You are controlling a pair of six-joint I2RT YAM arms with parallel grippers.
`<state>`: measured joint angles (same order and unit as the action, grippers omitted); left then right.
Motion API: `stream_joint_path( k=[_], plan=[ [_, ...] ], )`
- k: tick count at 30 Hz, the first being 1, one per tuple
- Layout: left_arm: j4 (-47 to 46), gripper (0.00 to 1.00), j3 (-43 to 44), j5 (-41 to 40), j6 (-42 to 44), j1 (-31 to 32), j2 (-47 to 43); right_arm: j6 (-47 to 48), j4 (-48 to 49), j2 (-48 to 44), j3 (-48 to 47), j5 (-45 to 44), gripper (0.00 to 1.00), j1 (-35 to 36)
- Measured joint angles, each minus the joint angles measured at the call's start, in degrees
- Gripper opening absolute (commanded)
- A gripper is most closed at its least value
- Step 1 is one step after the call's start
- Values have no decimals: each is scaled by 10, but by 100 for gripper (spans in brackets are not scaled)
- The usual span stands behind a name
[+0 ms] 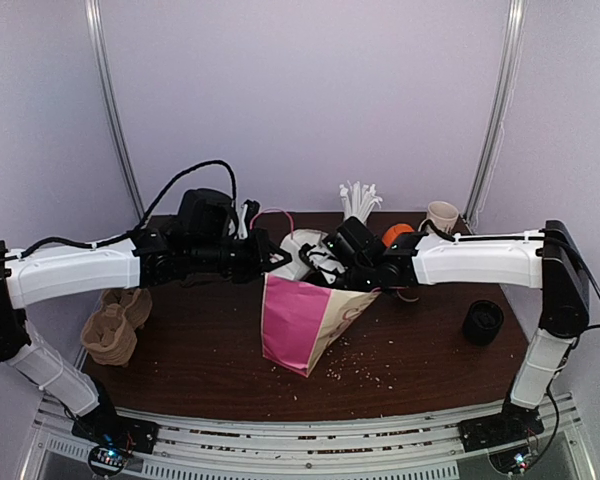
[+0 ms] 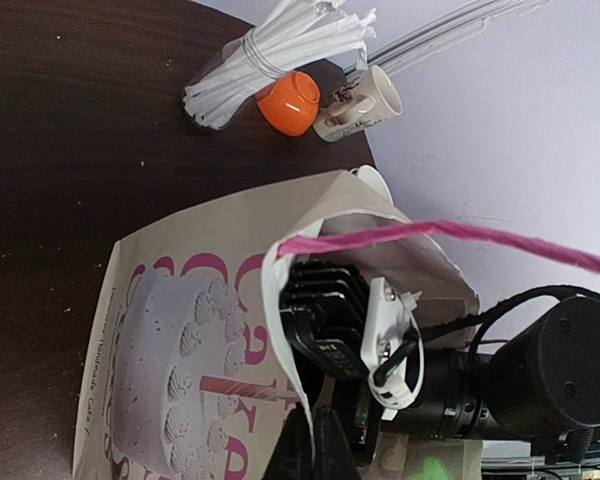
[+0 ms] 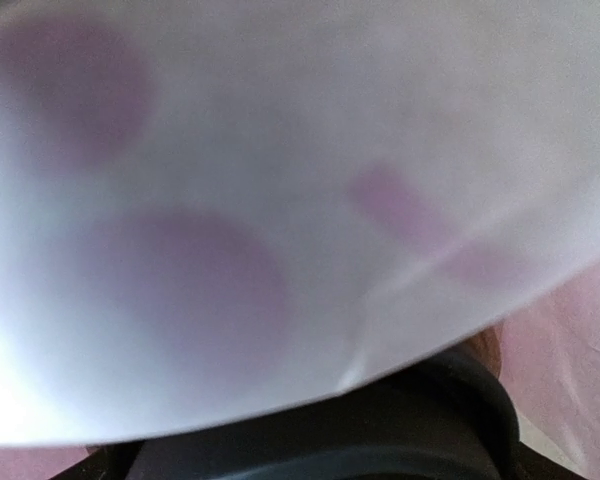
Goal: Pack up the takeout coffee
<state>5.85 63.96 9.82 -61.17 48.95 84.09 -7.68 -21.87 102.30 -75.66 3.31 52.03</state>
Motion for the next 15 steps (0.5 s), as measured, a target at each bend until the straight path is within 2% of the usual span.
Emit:
stream_joint_path(
  k=[15],
  plan=[
    [12,0,2,-15,11,4,-8,47,23,-36,50,30,77,-3]
  ],
)
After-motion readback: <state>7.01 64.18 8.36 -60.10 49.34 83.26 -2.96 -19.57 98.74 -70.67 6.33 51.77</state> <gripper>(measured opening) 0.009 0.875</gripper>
